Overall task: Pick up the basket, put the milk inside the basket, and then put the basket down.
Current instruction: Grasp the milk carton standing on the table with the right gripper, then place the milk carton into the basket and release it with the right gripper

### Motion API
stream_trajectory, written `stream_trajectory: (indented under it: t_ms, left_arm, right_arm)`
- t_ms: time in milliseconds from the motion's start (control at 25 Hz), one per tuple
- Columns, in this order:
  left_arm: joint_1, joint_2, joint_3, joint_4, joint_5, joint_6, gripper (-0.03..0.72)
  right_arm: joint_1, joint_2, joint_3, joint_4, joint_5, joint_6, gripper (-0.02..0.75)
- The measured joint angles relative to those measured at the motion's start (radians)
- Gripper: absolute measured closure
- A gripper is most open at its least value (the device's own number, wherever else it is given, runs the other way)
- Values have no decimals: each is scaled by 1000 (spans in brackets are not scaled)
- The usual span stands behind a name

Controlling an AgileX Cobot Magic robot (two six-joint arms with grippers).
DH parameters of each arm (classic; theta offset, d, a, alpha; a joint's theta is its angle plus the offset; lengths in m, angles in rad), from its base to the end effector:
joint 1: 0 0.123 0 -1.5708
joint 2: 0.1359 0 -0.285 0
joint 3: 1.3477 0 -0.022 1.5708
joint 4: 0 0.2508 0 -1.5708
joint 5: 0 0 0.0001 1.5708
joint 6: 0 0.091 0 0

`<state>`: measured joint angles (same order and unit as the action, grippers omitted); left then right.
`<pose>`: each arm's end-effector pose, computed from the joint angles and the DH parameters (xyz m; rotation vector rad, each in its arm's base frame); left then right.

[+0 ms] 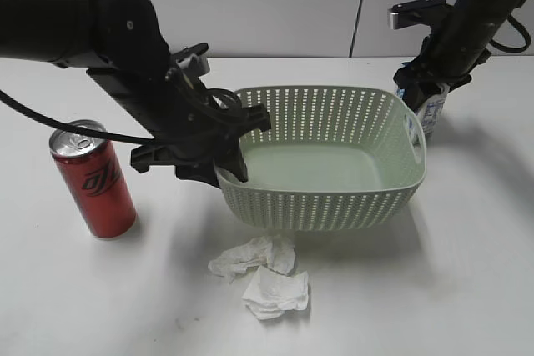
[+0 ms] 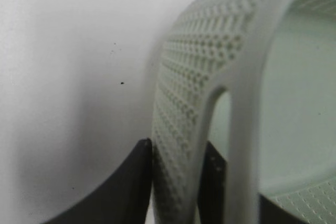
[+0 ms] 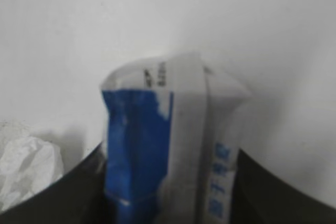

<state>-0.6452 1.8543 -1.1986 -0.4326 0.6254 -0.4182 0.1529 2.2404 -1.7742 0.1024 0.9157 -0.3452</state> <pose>0.2864 -0.2436 0.1863 -0.1131 2.9035 -0.6802 0.4649 0.0791 0.1608 -0.6332 2.7861 0.0898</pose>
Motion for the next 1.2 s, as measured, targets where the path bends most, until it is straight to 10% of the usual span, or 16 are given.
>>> stream_trajectory:
  t_ms: [480,960,1200]
  left_arm:
    - [0,0,0,-7,-20,0,473]
    - [0,0,0,17,-42,0,473]
    - [0,0,0,18,-44,0,473]
  right_arm:
    - [11,-281,0,17,120,27,424]
    - [340,-477,65,122,225,83,425]
    - [365,-469,279,129,95,105,425]
